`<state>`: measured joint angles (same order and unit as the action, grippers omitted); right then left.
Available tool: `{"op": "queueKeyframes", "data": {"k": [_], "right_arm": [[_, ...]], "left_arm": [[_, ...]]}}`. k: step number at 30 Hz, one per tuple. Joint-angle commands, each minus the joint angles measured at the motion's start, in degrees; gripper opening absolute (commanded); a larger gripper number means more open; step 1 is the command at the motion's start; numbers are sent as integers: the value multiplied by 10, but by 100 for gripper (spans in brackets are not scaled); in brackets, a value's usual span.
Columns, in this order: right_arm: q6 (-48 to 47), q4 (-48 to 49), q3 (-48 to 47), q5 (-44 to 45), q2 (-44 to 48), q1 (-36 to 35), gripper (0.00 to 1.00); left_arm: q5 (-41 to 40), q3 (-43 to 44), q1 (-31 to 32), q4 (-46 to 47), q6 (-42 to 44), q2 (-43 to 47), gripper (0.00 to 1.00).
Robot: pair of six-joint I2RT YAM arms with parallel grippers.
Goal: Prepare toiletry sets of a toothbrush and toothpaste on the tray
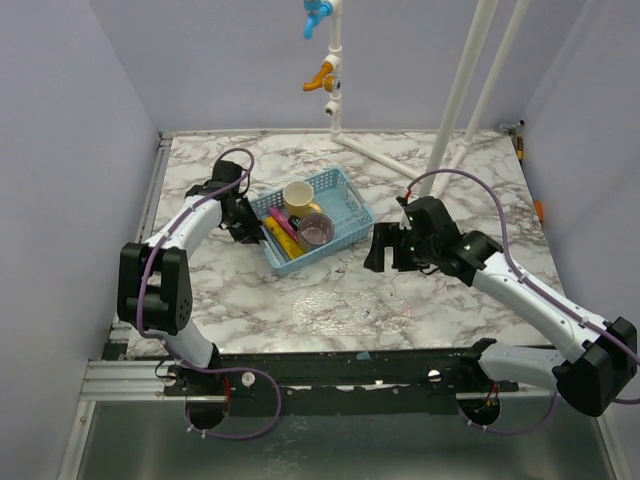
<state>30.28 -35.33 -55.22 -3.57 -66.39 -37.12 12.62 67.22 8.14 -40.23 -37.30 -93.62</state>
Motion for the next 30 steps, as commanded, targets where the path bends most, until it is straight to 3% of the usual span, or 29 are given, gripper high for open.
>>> {"op": "queueKeyframes", "data": {"k": [1, 8, 30], "right_arm": [[-20, -40, -7, -15, 15, -2, 94], [-19, -49, -5, -17, 25, -2, 94], [-5, -83, -6, 23, 48, -2, 94]], "left_arm": [[65, 31, 27, 21, 74, 8, 0], [64, 72, 55, -9, 128, -25, 0], [36, 233, 78, -79, 173, -144, 0]]}}
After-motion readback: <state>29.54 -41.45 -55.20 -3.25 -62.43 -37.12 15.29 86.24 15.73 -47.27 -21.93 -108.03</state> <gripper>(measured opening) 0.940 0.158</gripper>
